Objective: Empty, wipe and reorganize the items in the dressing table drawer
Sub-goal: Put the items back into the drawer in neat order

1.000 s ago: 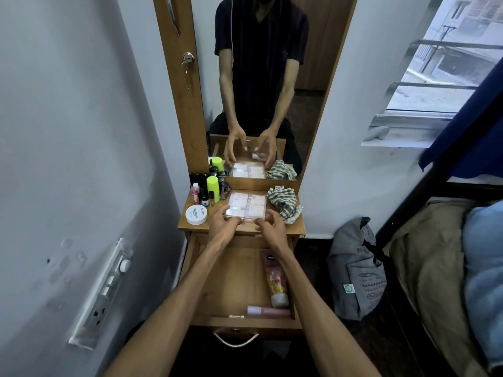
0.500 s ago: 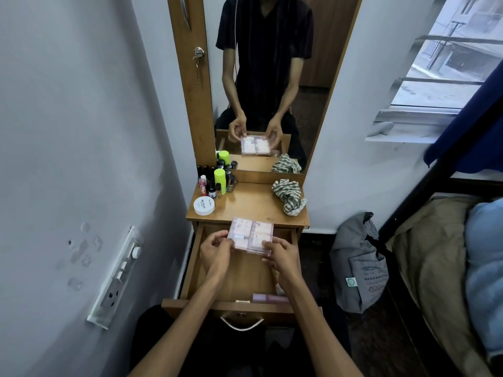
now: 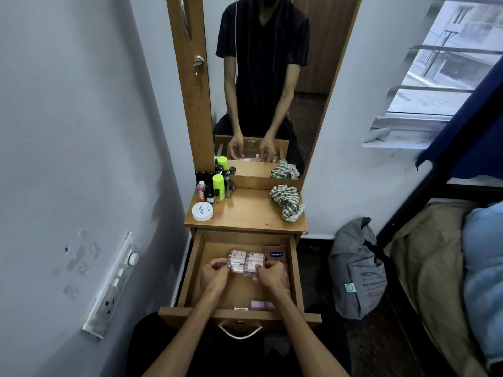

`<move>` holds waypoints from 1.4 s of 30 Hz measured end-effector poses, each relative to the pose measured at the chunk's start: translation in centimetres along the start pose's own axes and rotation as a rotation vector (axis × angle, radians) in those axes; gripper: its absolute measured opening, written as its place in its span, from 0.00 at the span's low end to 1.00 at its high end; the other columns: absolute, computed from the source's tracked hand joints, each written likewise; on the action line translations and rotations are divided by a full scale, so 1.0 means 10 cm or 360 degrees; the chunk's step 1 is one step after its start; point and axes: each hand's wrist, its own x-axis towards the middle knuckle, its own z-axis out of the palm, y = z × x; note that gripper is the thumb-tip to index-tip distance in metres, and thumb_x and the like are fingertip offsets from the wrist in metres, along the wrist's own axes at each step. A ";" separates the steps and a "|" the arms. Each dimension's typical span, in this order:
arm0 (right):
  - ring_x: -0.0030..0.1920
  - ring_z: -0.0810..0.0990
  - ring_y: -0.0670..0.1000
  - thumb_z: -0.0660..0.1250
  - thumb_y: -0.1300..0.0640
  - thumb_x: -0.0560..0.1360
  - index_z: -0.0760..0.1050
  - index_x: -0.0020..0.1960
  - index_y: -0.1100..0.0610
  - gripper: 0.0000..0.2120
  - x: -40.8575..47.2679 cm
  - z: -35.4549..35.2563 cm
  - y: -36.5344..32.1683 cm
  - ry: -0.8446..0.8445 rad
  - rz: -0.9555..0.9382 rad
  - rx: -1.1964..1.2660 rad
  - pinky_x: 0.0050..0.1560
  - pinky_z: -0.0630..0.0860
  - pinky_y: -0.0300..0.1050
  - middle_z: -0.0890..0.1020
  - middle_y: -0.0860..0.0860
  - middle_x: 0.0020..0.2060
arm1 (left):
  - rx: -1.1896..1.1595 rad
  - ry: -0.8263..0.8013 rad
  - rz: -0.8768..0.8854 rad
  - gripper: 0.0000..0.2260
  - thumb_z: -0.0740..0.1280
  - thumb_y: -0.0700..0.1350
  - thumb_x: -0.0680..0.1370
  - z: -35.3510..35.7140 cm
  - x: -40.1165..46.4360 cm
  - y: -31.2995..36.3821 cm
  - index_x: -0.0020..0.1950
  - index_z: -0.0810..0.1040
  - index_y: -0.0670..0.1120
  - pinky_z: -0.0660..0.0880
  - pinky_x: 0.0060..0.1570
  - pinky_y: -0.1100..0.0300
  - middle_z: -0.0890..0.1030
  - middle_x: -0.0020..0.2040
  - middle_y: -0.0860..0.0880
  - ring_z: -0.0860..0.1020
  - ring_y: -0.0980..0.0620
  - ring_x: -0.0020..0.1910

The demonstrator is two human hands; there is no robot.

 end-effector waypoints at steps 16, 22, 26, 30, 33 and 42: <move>0.37 0.77 0.42 0.68 0.57 0.74 0.83 0.46 0.52 0.05 -0.16 0.06 -0.08 0.0119 -0.0161 -0.0316 0.33 0.67 0.35 0.82 0.45 0.37 | 0.0165 0.0035 -0.0016 0.09 0.73 0.34 0.71 0.14 0.25 -0.18 0.50 0.83 0.42 0.76 0.49 0.57 0.84 0.47 0.45 0.82 0.46 0.49; 0.45 0.82 0.50 0.68 0.57 0.73 0.80 0.43 0.50 0.04 -0.22 0.17 -0.10 0.0104 -0.0191 -0.0242 0.49 0.77 0.45 0.84 0.46 0.39 | 0.0224 -0.0029 0.0033 0.11 0.76 0.38 0.70 0.13 0.29 -0.17 0.51 0.83 0.44 0.76 0.49 0.57 0.85 0.47 0.47 0.82 0.48 0.49; 0.51 0.81 0.49 0.68 0.58 0.73 0.83 0.54 0.52 0.11 -0.31 0.24 -0.08 0.0152 -0.0253 -0.0130 0.55 0.74 0.44 0.85 0.47 0.47 | 0.0203 -0.0099 0.0066 0.11 0.75 0.36 0.70 0.08 0.31 -0.17 0.51 0.83 0.44 0.78 0.55 0.55 0.85 0.48 0.46 0.82 0.47 0.51; 0.52 0.79 0.49 0.69 0.59 0.74 0.79 0.65 0.53 0.19 -0.38 0.23 -0.10 0.0136 -0.0228 -0.0013 0.55 0.71 0.43 0.86 0.51 0.52 | 0.0276 -0.0131 0.0106 0.12 0.73 0.37 0.72 0.00 0.23 -0.09 0.55 0.82 0.45 0.75 0.56 0.57 0.84 0.52 0.48 0.80 0.49 0.55; 0.55 0.81 0.52 0.69 0.58 0.75 0.78 0.68 0.54 0.21 -0.38 0.20 -0.10 0.0175 -0.0239 -0.0051 0.57 0.72 0.44 0.86 0.51 0.52 | 0.0279 0.0075 0.0313 0.14 0.71 0.36 0.72 -0.07 0.11 0.12 0.56 0.82 0.47 0.75 0.55 0.57 0.82 0.52 0.51 0.80 0.50 0.53; 0.40 0.77 0.37 0.70 0.59 0.74 0.83 0.55 0.54 0.10 -0.49 0.07 -0.03 0.0305 -0.0386 -0.0213 0.39 0.68 0.28 0.84 0.46 0.44 | 0.0780 0.0563 0.0989 0.26 0.80 0.50 0.66 -0.39 0.54 0.96 0.60 0.75 0.45 0.77 0.47 0.50 0.74 0.57 0.45 0.76 0.44 0.56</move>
